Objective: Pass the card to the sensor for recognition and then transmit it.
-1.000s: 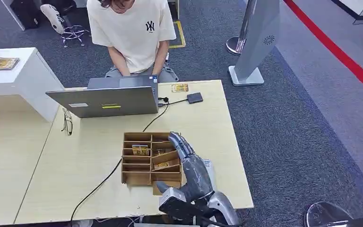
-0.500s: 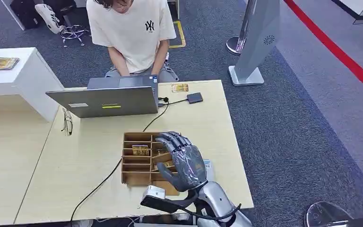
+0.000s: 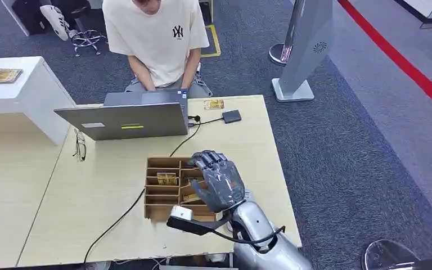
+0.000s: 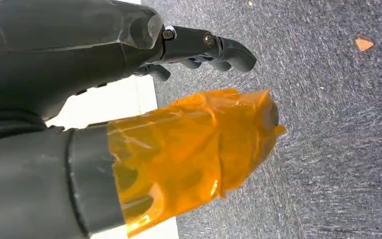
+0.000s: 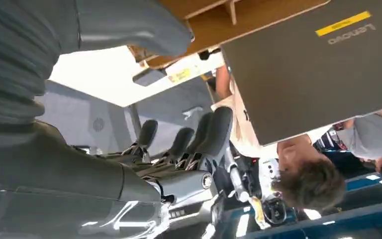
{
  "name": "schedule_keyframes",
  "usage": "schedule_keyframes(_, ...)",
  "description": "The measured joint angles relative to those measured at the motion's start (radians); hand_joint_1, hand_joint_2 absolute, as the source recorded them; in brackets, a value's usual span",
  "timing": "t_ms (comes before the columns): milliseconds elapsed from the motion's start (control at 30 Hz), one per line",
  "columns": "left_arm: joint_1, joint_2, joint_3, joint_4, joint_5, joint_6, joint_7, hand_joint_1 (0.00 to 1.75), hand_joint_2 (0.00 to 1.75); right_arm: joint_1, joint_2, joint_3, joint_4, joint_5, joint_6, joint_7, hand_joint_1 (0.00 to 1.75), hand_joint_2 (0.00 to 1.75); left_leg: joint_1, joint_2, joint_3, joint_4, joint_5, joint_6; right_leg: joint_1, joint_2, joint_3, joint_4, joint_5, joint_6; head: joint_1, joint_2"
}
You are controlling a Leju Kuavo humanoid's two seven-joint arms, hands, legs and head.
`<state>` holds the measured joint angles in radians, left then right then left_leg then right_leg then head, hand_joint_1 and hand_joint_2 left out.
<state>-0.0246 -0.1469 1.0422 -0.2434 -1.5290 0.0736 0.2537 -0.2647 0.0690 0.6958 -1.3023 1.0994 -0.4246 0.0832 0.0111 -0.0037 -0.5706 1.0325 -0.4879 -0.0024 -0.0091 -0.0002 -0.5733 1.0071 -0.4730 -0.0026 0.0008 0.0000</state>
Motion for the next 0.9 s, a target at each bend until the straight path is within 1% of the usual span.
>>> schedule_keyframes(133, 0.000, 0.002, -0.001, 0.000, -0.006, -0.002, 0.000, 0.00, 0.00, -0.014, 0.000, 0.001, 0.019, 0.024, 0.016, 0.007, 0.73, 1.75, 0.000, 0.000, 0.000, 0.000, 0.000, 0.000, 0.000, 0.000, 0.000, 0.000, 0.000, 0.000, 0.000, 0.000)
schedule_keyframes(167, 0.000, 0.002, -0.002, 0.000, -0.007, -0.004, 0.000, 0.00, 0.00, -0.021, 0.000, 0.002, 0.028, 0.029, 0.021, 0.010, 0.70, 1.75, 0.000, 0.000, 0.000, 0.000, 0.000, 0.000, 0.000, 0.000, 0.000, 0.000, 0.000, 0.000, 0.000, 0.000)
schedule_keyframes(200, -0.001, 0.002, -0.003, 0.000, -0.008, -0.005, 0.000, 0.00, 0.00, -0.027, 0.000, 0.003, 0.036, 0.035, 0.026, 0.011, 0.73, 1.75, 0.000, 0.000, 0.000, 0.000, 0.000, 0.000, 0.000, 0.000, 0.000, 0.000, 0.000, 0.000, 0.000, 0.000)
schedule_keyframes(267, -0.001, 0.002, -0.006, 0.000, -0.009, -0.005, 0.000, 0.00, 0.00, -0.037, 0.000, 0.003, 0.051, 0.039, 0.030, 0.011, 0.75, 1.75, 0.000, 0.000, 0.000, 0.000, 0.000, 0.000, 0.000, 0.000, 0.000, 0.000, 0.000, 0.000, 0.000, 0.000)
schedule_keyframes(333, -0.001, 0.003, -0.008, 0.000, -0.009, -0.008, 0.001, 0.00, 0.00, -0.047, 0.001, 0.005, 0.065, 0.040, 0.036, 0.011, 0.73, 1.75, 0.000, 0.000, 0.000, 0.000, 0.000, 0.000, 0.000, 0.000, 0.000, 0.000, 0.000, 0.000, 0.000, 0.000)
schedule_keyframes(367, -0.001, 0.003, -0.008, 0.000, -0.009, -0.008, 0.001, 0.00, 0.00, -0.052, 0.002, 0.006, 0.071, 0.040, 0.037, 0.011, 0.70, 1.75, 0.000, 0.000, 0.000, 0.000, 0.000, 0.000, 0.000, 0.000, 0.000, 0.000, 0.000, 0.000, 0.000, 0.000)
schedule_keyframes(467, -0.001, 0.003, -0.009, 0.000, -0.010, -0.009, 0.001, 0.00, 0.00, -0.064, 0.006, 0.007, 0.092, 0.041, 0.042, 0.011, 0.70, 1.75, 0.000, 0.000, 0.000, 0.000, 0.000, 0.000, 0.000, 0.000, 0.000, 0.000, 0.000, 0.000, 0.000, 0.000)
schedule_keyframes(500, -0.001, 0.003, -0.009, 0.000, -0.010, -0.009, 0.001, 0.00, 0.00, -0.067, 0.008, 0.007, 0.098, 0.041, 0.042, 0.011, 0.73, 1.75, 0.000, 0.000, 0.000, 0.000, 0.000, 0.000, 0.000, 0.000, 0.000, 0.000, 0.000, 0.000, 0.000, 0.000)
schedule_keyframes(633, -0.001, 0.003, -0.009, 0.000, -0.010, -0.010, 0.004, 0.00, 0.00, -0.077, 0.011, 0.008, 0.119, 0.041, 0.045, 0.011, 0.72, 1.75, 0.000, 0.000, 0.000, 0.000, 0.000, 0.000, 0.000, 0.000, 0.000, 0.000, 0.000, 0.000, 0.000, 0.000)
schedule_keyframes(700, -0.001, 0.003, -0.010, 0.000, -0.010, -0.010, 0.004, 0.00, 0.00, -0.081, 0.014, 0.008, 0.128, 0.041, 0.047, 0.013, 0.80, 1.75, 0.000, 0.000, 0.000, 0.000, 0.000, 0.000, 0.000, 0.000, 0.000, 0.000, 0.000, 0.000, 0.000, 0.000)
schedule_keyframes(833, -0.001, 0.003, -0.010, 0.000, -0.011, -0.011, 0.006, 0.00, 0.00, -0.088, 0.018, 0.008, 0.144, 0.042, 0.048, 0.016, 0.77, 1.75, 0.000, 0.000, 0.000, 0.000, 0.000, 0.000, 0.000, 0.000, 0.000, 0.000, 0.000, 0.000, 0.000, 0.000)
schedule_keyframes(867, -0.002, 0.003, -0.010, 0.000, -0.011, -0.011, 0.006, 0.00, 0.00, -0.090, 0.018, 0.008, 0.147, 0.042, 0.049, 0.019, 0.73, 1.75, 0.000, 0.000, 0.000, 0.000, 0.000, 0.000, 0.000, 0.000, 0.000, 0.000, 0.000, 0.000, 0.000, 0.000)
schedule_keyframes(900, -0.002, 0.003, -0.010, 0.000, -0.011, -0.012, 0.006, 0.00, 0.00, -0.093, 0.019, 0.008, 0.150, 0.042, 0.051, 0.021, 0.80, 1.75, 0.000, 0.000, 0.000, 0.000, 0.000, 0.000, 0.000, 0.000, 0.000, 0.000, 0.000, 0.000, 0.000, 0.000)
